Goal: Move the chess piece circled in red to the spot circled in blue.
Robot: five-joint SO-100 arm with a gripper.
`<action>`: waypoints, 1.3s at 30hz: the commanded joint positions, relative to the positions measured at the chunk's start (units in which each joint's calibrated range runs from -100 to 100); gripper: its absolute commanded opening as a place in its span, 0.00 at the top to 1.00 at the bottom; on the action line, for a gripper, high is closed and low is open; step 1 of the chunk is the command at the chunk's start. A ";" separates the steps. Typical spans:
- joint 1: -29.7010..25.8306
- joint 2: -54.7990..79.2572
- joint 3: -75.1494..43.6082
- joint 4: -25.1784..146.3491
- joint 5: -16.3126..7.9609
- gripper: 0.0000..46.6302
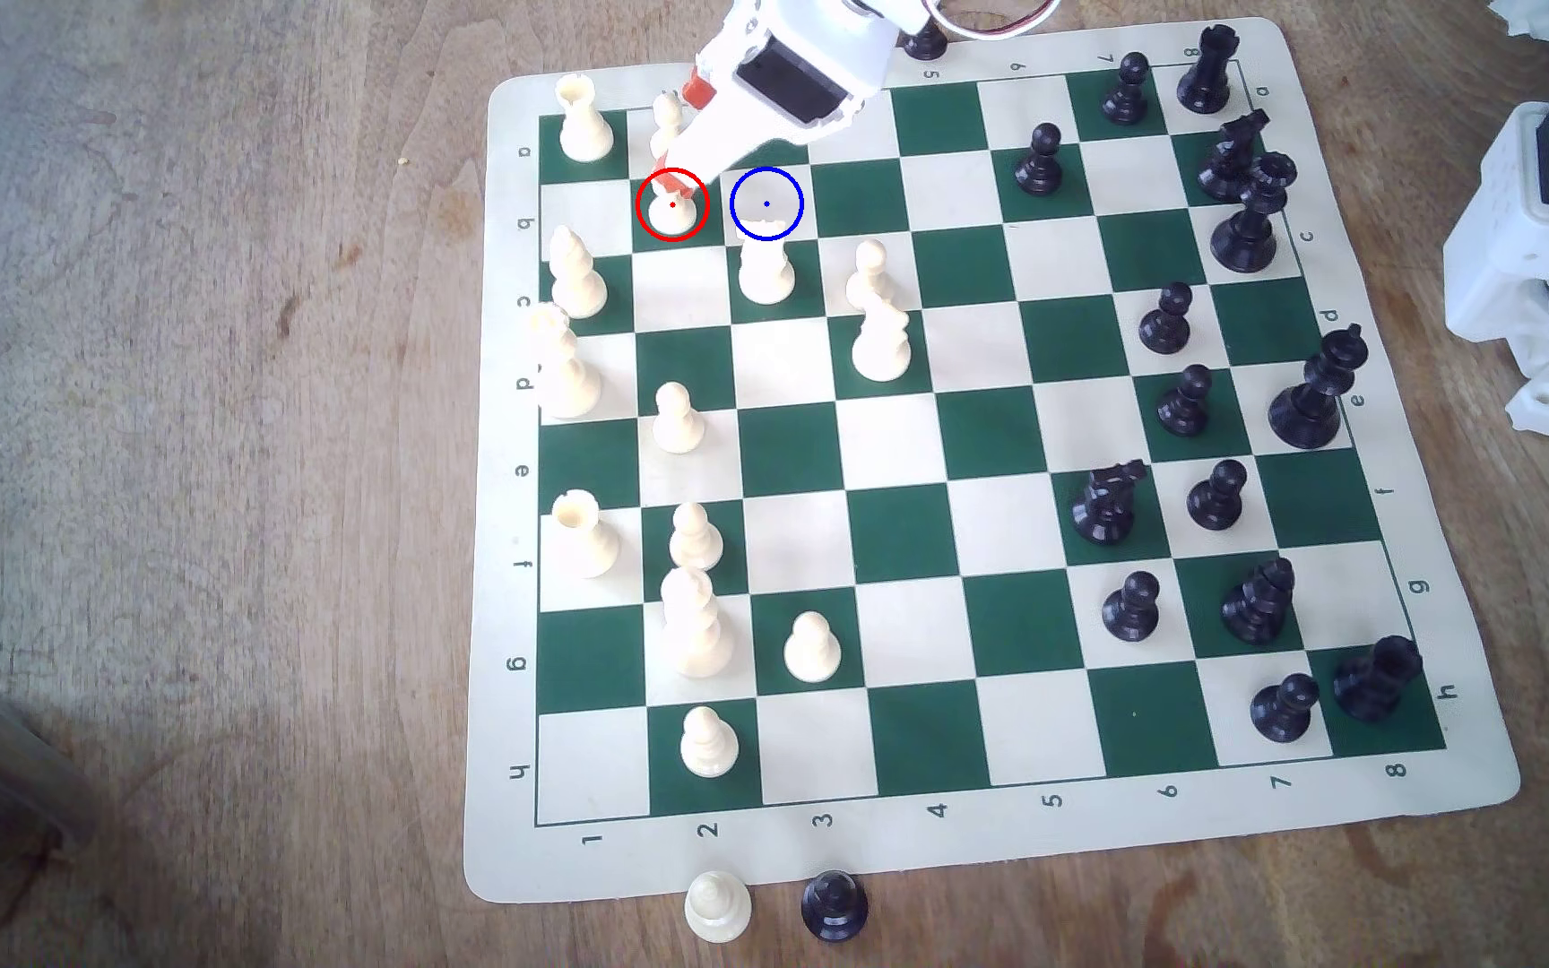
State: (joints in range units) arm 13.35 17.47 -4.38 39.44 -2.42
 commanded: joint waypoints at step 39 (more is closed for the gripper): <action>1.40 10.46 -9.03 -10.20 0.15 0.65</action>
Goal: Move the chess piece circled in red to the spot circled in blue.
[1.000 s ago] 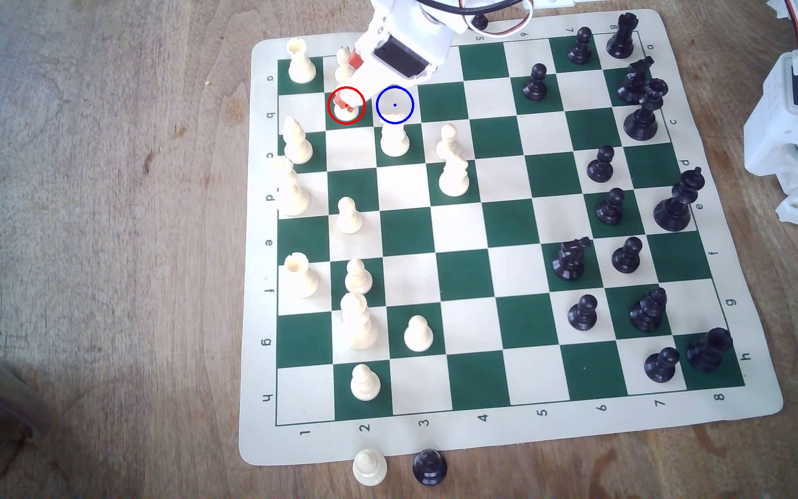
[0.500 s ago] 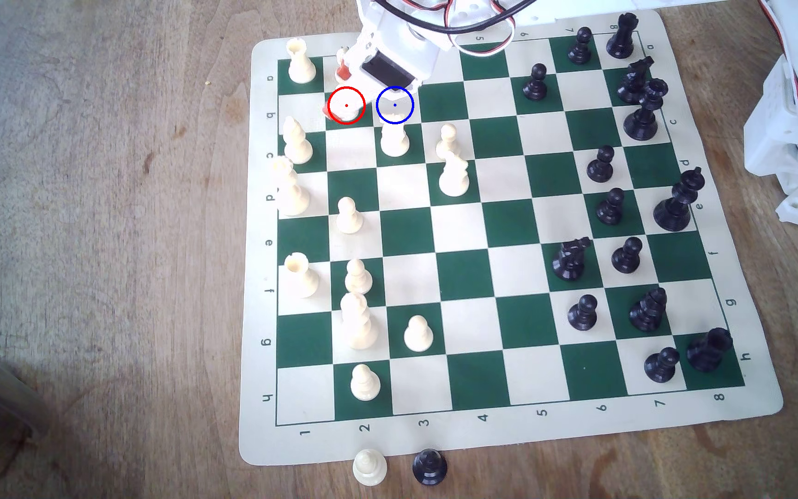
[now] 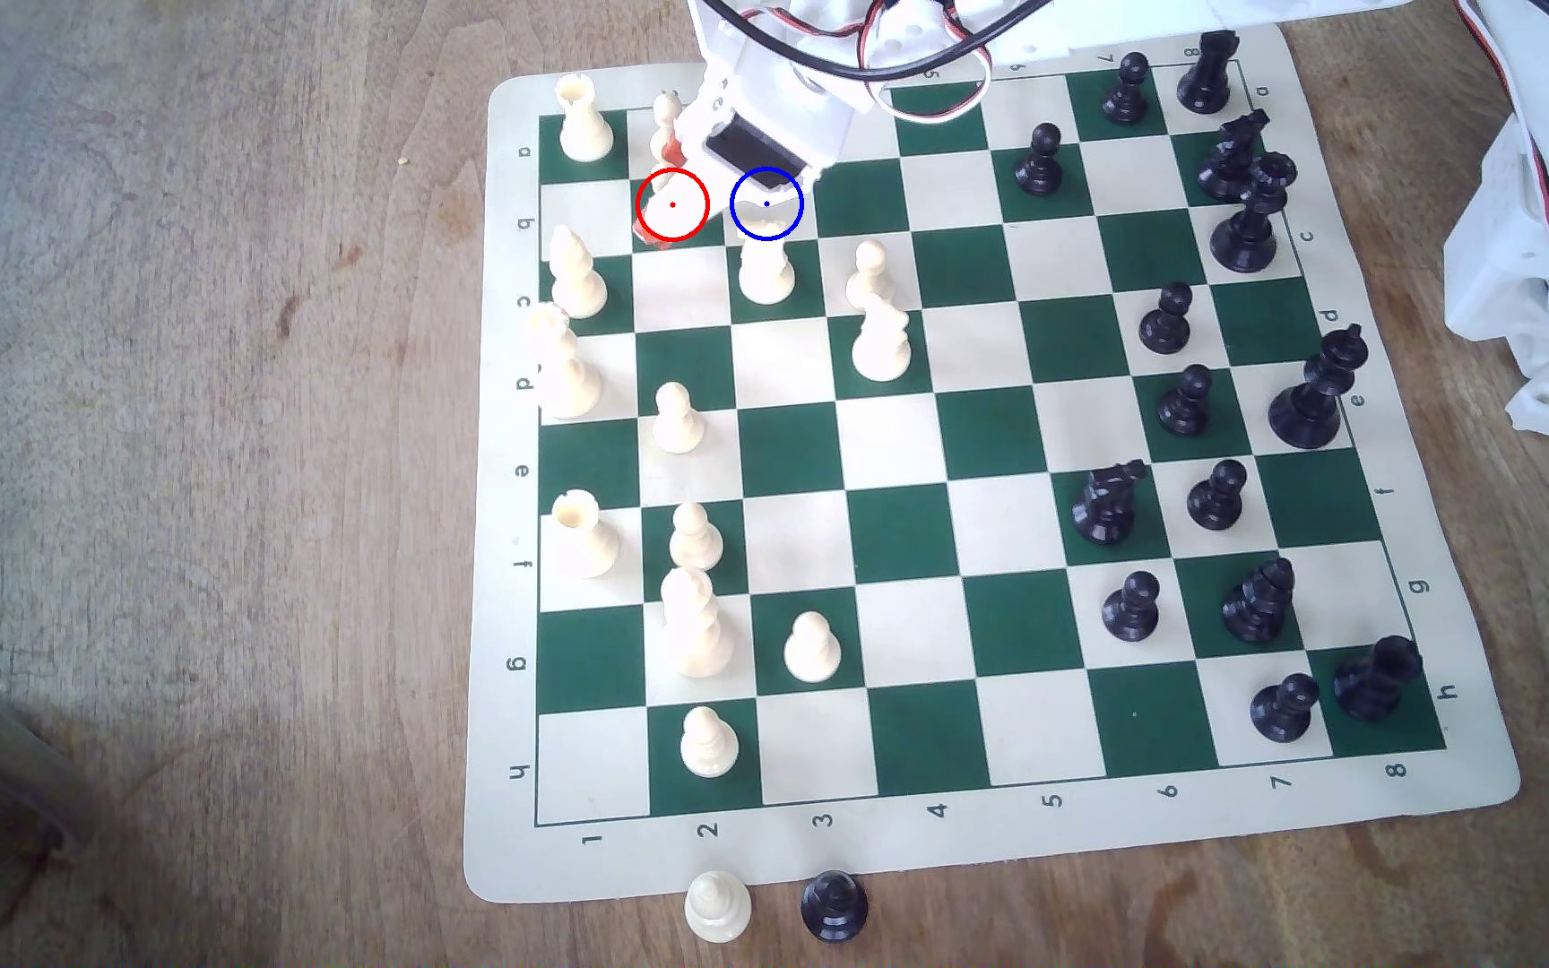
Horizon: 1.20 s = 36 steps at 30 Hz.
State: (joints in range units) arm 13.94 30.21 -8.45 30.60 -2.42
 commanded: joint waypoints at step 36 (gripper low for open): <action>0.73 -6.69 -5.51 0.77 -2.39 0.96</action>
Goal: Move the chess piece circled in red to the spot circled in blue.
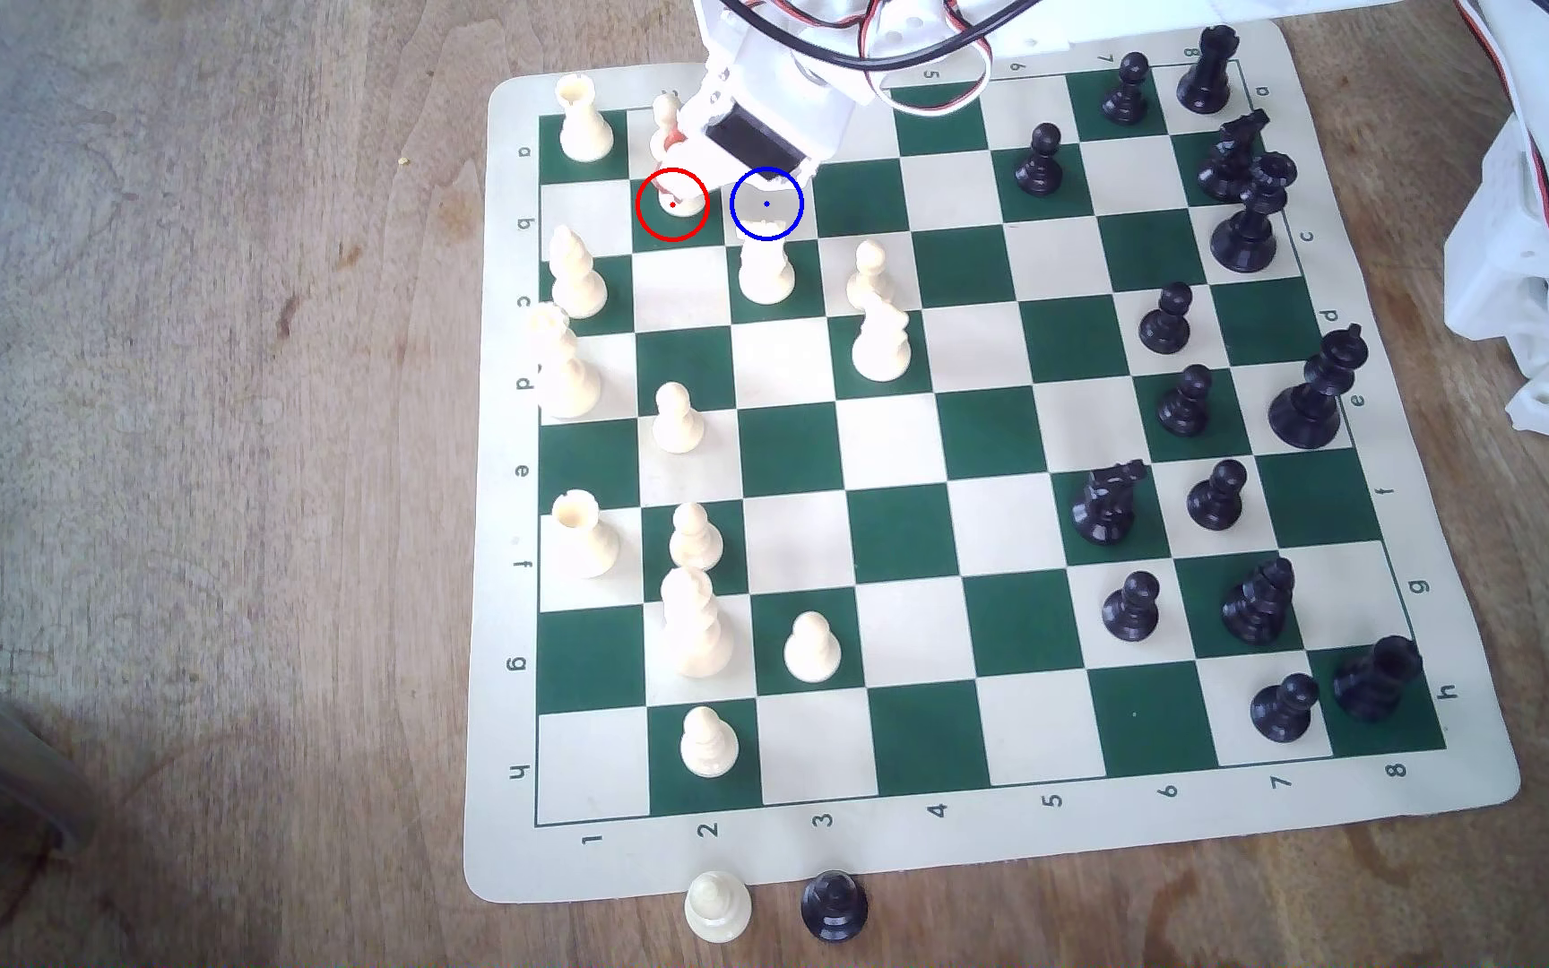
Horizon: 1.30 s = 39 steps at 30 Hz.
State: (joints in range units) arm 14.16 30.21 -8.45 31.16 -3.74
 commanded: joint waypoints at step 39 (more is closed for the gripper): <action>0.27 -17.22 9.27 6.85 2.74 0.84</action>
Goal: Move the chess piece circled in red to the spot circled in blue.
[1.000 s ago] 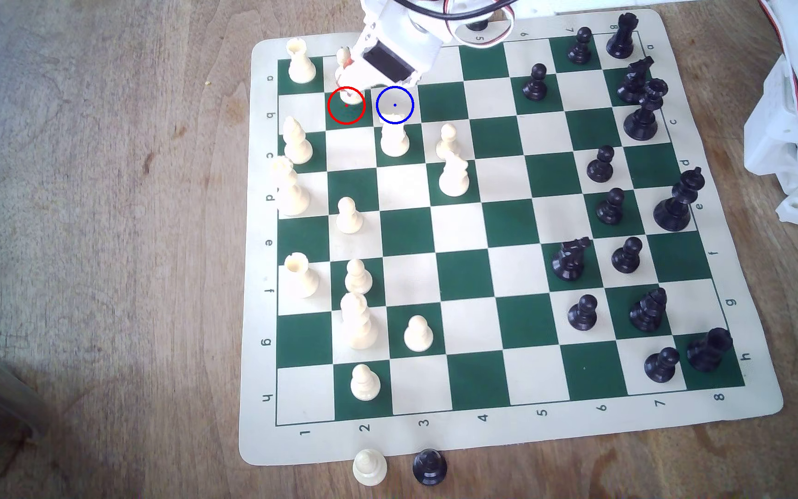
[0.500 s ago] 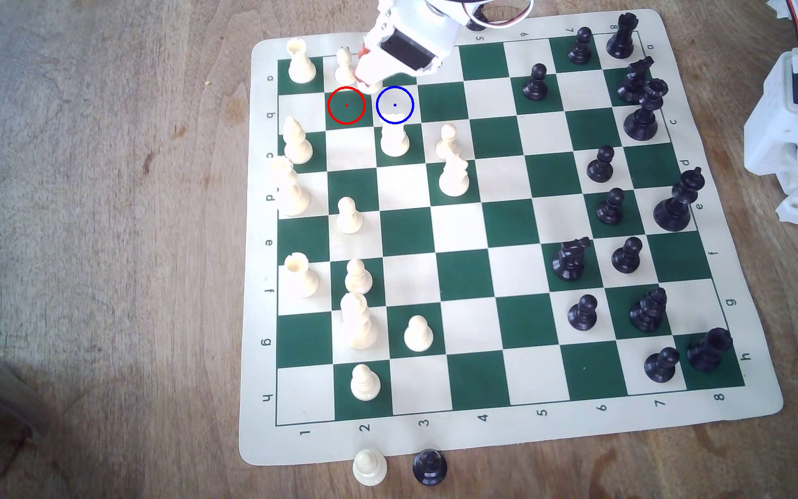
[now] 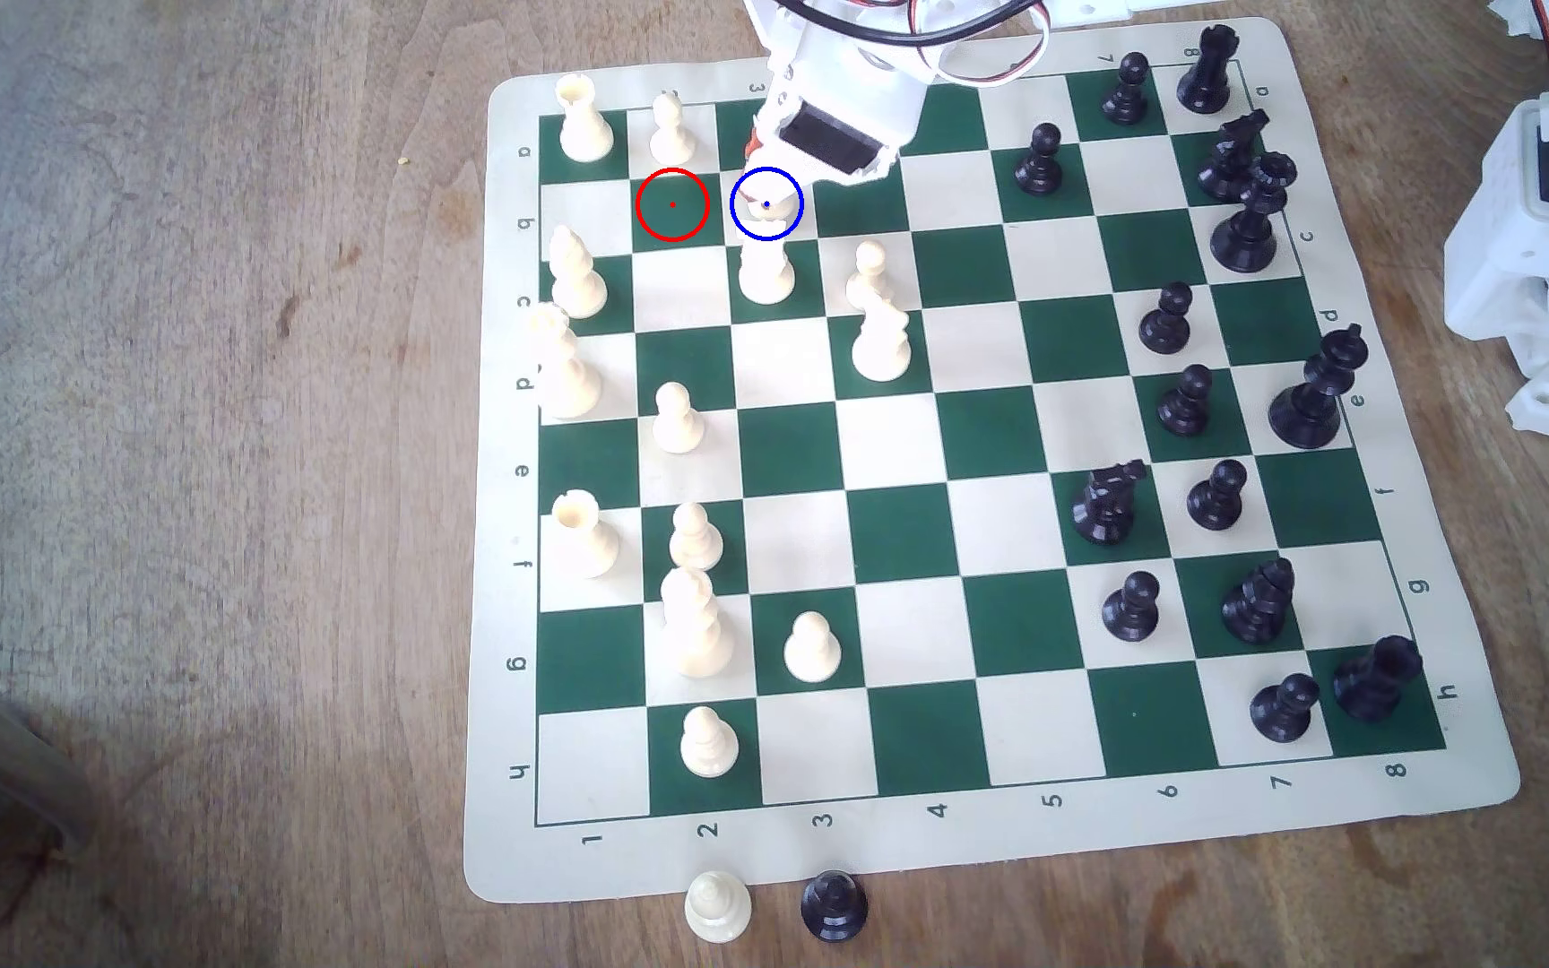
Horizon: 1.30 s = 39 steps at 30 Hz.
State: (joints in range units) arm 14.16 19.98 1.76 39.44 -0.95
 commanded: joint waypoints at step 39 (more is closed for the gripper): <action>1.13 -26.27 6.22 4.37 -0.93 0.62</action>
State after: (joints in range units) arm 16.81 8.59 5.29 38.01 -1.54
